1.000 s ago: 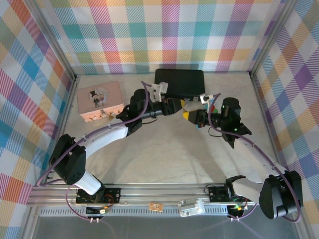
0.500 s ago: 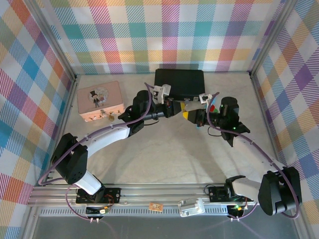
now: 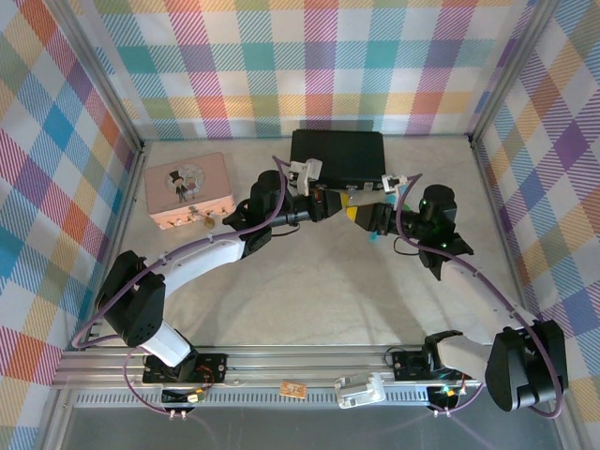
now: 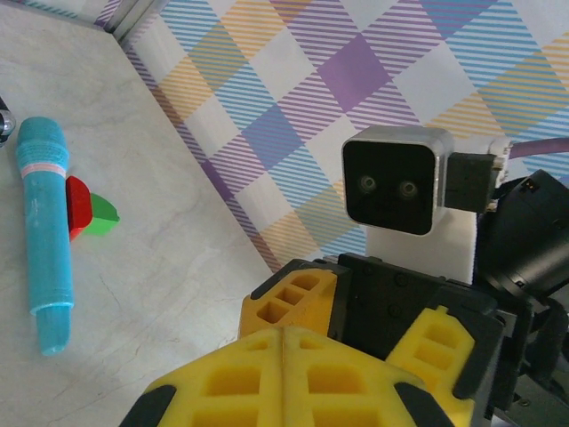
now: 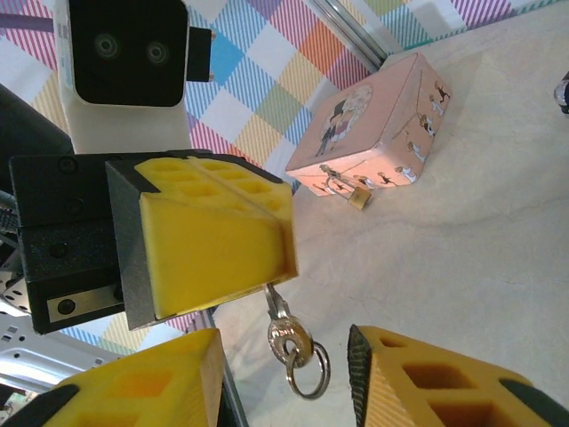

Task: Unlock the padlock with the key

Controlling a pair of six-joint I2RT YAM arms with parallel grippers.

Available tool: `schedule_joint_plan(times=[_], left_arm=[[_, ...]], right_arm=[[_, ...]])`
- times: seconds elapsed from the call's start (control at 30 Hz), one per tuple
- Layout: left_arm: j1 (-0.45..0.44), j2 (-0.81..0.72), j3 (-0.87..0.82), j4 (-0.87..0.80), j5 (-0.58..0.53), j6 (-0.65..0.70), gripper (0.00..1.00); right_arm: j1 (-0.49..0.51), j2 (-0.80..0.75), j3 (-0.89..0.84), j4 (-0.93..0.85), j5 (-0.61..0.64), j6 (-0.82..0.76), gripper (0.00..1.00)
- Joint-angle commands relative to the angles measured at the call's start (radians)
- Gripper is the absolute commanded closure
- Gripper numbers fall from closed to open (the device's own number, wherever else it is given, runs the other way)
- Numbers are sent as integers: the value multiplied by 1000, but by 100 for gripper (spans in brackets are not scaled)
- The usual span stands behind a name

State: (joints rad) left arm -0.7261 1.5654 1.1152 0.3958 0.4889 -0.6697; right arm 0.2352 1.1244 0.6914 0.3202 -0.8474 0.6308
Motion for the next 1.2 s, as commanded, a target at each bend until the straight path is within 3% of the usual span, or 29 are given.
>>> schedule_joint_plan(times=[0.0,0.4,0.67,1.0,1.1,1.13,1.17], left_arm=[[-5,7,11,46,17,-14,100],[-5,-1,3,71,13,-23,100],[-5,-4,-3,98,3,-35,100],[-5,5,2,108,1,-42,100],[-3,-4,-10,110,-20,-44,100],[-4,-10,-16,108,-31,-45,92],[-1,-15,-21,103,-47,-45,73]], right_arm=[[-4,11,-17,121,-41,59,61],[-4,54,-39,233,-59,124,76],[-3,47,-58,242,-52,136,73],[-4,40,-76,283,-30,144,100],[-4,37,-76,267,-25,124,100],[-4,34,-75,259,-24,117,100],[-4,34,-74,249,-24,111,100]])
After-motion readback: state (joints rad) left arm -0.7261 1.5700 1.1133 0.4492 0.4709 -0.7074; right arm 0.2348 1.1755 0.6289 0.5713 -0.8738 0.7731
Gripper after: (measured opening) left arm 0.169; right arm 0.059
